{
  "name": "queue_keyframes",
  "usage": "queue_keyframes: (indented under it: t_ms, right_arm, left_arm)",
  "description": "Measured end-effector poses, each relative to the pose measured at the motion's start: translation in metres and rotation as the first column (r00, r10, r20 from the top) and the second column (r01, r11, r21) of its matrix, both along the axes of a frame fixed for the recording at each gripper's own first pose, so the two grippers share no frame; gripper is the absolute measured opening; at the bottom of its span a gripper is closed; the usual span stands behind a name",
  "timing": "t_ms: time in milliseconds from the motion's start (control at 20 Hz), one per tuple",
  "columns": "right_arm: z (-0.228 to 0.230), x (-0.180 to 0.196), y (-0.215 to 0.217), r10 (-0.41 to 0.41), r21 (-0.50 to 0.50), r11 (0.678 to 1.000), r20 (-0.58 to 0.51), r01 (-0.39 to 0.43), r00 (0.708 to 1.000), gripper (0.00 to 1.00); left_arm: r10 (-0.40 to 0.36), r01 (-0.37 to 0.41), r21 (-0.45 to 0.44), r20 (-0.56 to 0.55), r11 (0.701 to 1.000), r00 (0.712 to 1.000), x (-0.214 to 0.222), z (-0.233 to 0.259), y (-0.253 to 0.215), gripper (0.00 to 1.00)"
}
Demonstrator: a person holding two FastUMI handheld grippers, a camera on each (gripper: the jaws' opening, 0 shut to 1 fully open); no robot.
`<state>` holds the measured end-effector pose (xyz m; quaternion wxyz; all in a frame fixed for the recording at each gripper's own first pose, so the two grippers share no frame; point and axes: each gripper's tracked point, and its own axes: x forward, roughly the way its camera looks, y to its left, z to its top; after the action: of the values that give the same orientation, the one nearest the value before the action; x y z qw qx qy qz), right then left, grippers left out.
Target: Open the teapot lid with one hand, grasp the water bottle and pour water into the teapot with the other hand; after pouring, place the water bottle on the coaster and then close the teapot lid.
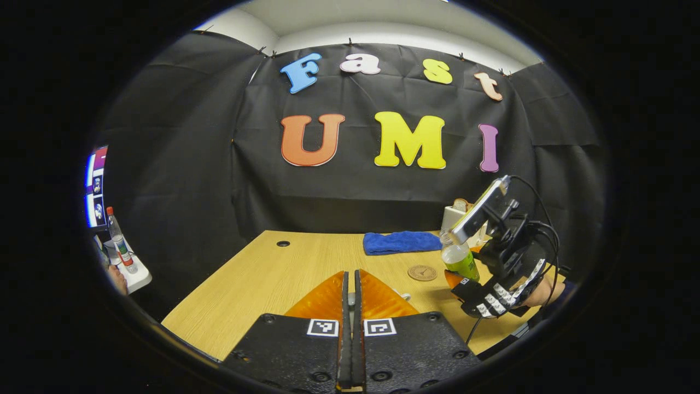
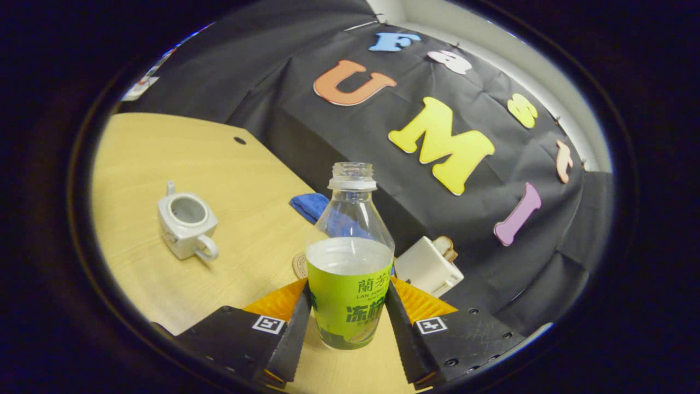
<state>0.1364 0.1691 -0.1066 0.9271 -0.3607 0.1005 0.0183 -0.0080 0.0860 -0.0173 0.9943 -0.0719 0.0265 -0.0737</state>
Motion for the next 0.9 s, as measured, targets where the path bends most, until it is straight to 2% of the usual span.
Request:
queue_keyframes:
  t_ms: [200,450,550,700,900]
  right_arm:
    - [-0.016,-0.001,0.012,0.036,-0.201,0.979,-0.048,-0.045,0.998,0.73]
    - [-0.032,0.001,0.028,0.066,-0.361,0.929,-0.065,-0.085,0.996,0.72]
    - [-0.033,0.003,0.03,0.074,-0.456,0.886,-0.045,-0.087,0.996,0.73]
    - [-0.019,0.006,0.036,0.103,-0.613,0.788,0.033,-0.061,0.994,0.72]
    - [-0.006,0.008,0.044,0.16,-0.734,0.678,0.097,-0.038,0.982,0.73]
  left_arm:
    - [-0.014,0.014,-0.007,0.011,1.0,1.0,-0.003,0.003,0.002,0.03]
    - [-0.009,0.009,-0.01,-0.004,1.0,1.0,0.0,-0.002,0.007,0.03]
    - [-0.005,0.005,-0.013,-0.01,1.0,1.0,0.001,-0.004,0.01,0.03]
    - [0.001,-0.001,-0.012,-0.014,1.0,1.0,0.0,-0.005,0.014,0.03]
    - [0.001,-0.001,-0.012,-0.004,1.0,1.0,-0.002,-0.002,0.016,0.03]
